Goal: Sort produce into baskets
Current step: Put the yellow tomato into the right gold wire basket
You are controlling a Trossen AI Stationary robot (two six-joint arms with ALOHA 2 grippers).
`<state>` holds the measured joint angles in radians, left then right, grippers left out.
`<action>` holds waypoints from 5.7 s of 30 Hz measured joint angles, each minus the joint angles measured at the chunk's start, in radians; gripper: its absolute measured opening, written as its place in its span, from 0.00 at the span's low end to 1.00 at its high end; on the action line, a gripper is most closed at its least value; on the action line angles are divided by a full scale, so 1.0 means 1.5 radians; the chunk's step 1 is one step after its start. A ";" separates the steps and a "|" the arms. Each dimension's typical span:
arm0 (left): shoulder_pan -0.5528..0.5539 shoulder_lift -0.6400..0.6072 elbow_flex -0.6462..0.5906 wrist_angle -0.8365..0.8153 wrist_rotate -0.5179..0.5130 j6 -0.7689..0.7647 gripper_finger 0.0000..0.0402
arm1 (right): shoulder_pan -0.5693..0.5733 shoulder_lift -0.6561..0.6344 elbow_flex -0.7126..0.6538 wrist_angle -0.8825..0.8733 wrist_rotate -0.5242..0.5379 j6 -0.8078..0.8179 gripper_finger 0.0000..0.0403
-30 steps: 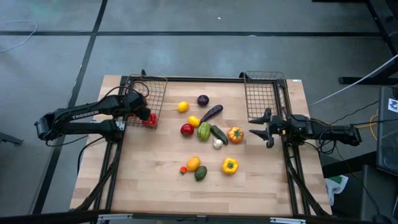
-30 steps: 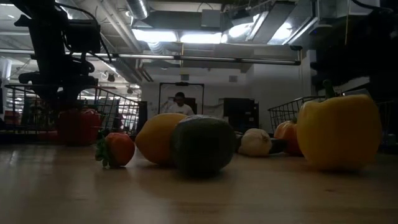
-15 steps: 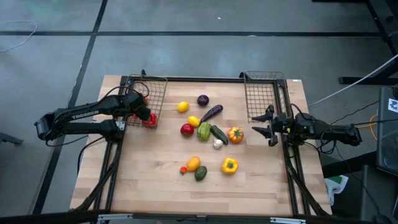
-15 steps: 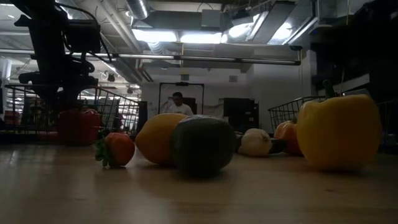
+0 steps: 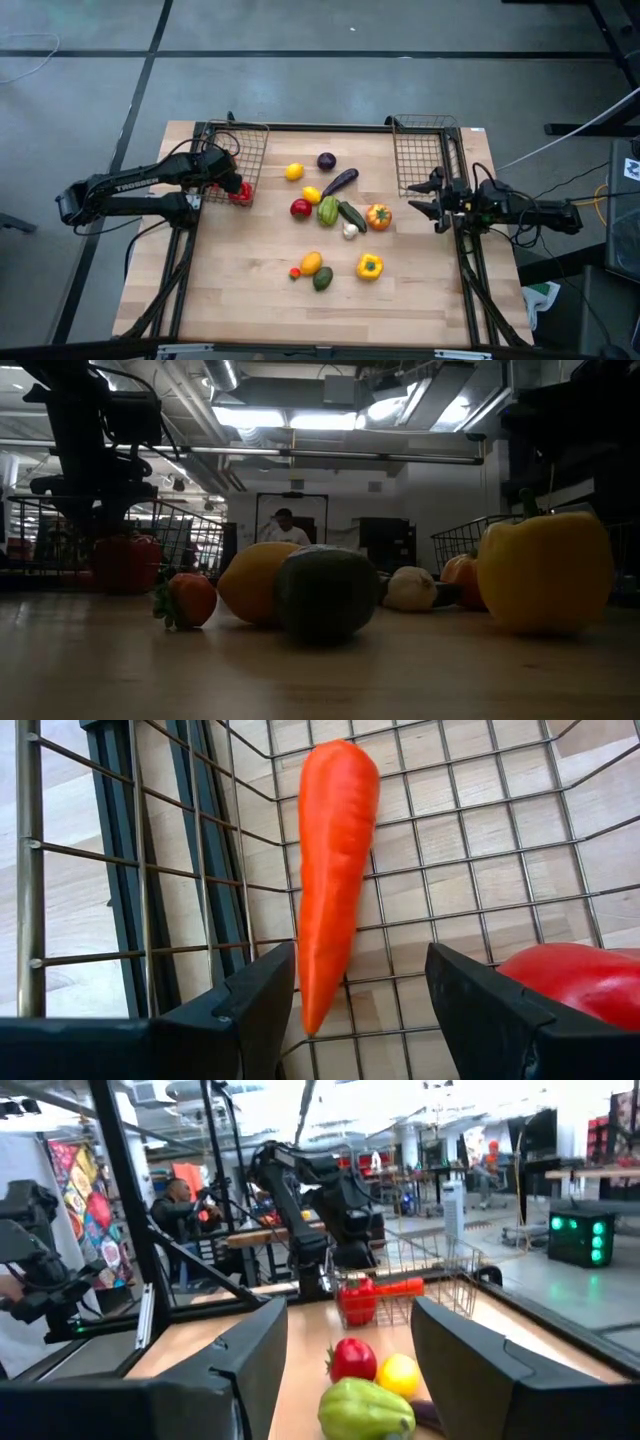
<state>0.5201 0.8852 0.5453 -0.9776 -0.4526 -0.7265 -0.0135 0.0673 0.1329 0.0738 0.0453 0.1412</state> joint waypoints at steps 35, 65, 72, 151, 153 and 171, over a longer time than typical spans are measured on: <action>0.000 0.000 0.000 0.001 0.000 -0.003 0.55 | 0.001 0.700 0.520 -0.348 -0.167 -0.250 0.53; 0.000 0.000 0.000 -0.002 0.000 0.000 0.55 | 0.000 0.804 0.551 -0.471 -0.049 -0.137 0.53; 0.000 0.000 0.000 -0.002 0.000 0.000 0.55 | 0.000 0.804 0.551 -0.520 -0.073 -0.166 0.66; 0.000 0.000 0.000 -0.002 0.000 0.000 0.55 | -0.039 1.007 0.548 -0.538 -0.048 -0.321 0.96; 0.000 0.000 0.000 -0.002 0.000 0.001 0.55 | -0.039 1.007 0.548 -0.538 -0.048 -0.321 0.96; 0.000 0.000 0.000 -0.002 0.000 0.000 0.55 | -0.039 1.009 0.546 -0.461 -0.048 -0.305 0.96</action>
<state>0.5198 0.8852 0.5453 -0.9806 -0.4523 -0.7258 -0.0727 1.5803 0.9520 -0.6171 -0.0265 -0.3161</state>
